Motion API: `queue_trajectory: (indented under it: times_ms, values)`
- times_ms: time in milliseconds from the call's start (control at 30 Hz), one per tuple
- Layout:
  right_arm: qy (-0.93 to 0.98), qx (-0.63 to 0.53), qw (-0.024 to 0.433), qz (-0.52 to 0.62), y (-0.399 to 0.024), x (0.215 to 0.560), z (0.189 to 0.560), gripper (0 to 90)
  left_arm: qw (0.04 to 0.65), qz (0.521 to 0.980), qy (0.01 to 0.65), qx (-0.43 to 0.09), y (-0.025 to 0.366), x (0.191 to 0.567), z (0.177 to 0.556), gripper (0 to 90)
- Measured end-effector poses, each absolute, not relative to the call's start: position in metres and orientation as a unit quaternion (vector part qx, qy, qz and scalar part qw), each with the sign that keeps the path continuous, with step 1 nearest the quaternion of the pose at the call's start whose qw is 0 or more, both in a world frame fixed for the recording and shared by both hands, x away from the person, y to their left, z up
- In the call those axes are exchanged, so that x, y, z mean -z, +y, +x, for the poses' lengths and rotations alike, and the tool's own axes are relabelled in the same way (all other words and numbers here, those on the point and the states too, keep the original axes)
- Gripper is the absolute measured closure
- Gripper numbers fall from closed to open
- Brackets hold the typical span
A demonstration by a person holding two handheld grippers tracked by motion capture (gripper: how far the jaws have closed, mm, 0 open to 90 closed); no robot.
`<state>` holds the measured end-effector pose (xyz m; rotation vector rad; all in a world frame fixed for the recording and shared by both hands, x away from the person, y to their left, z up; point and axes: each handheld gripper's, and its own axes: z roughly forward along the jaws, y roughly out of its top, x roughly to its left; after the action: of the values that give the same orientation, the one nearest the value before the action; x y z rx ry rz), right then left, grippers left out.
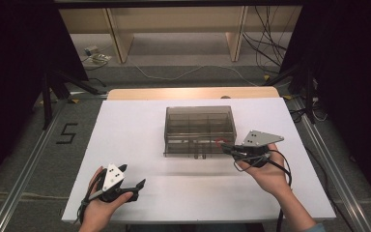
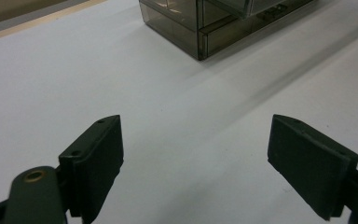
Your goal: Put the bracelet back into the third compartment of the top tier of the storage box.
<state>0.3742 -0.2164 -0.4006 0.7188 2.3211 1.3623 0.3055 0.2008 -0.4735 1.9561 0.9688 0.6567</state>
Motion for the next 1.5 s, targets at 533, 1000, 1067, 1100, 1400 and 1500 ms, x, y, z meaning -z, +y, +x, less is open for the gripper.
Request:
queue_trajectory:
  times_ms: [533, 1000, 1067, 1100, 1400, 1500]
  values:
    - [0.821, -0.48, 0.17, 0.256, -0.2128, 0.4017, 0.3778, 88.5, 0.418, 0.78, 0.386, -0.262, 0.2008, 0.4735, 0.3054, 18.1]
    - [0.823, -0.478, 0.167, 0.257, -0.2102, 0.4024, 0.3803, 88.4, 0.418, 0.78, 0.385, -0.261, 0.2008, 0.4735, 0.3054, 18.1]
    - [0.823, -0.478, 0.167, 0.257, -0.2101, 0.4025, 0.3807, 88.4, 0.418, 0.78, 0.385, -0.262, 0.2007, 0.4734, 0.3054, 18.1]
    - [0.824, -0.478, 0.166, 0.257, -0.2099, 0.4027, 0.3811, 88.4, 0.418, 0.78, 0.385, -0.262, 0.2008, 0.4734, 0.3054, 18.1]
    - [0.824, -0.477, 0.164, 0.258, -0.2084, 0.4041, 0.3832, 88.4, 0.419, 0.779, 0.386, -0.261, 0.2007, 0.4737, 0.3056, 18.1]
    - [0.825, -0.475, 0.164, 0.258, -0.2082, 0.4042, 0.3837, 88.4, 0.419, 0.779, 0.386, -0.261, 0.2007, 0.4737, 0.3056, 18.1]
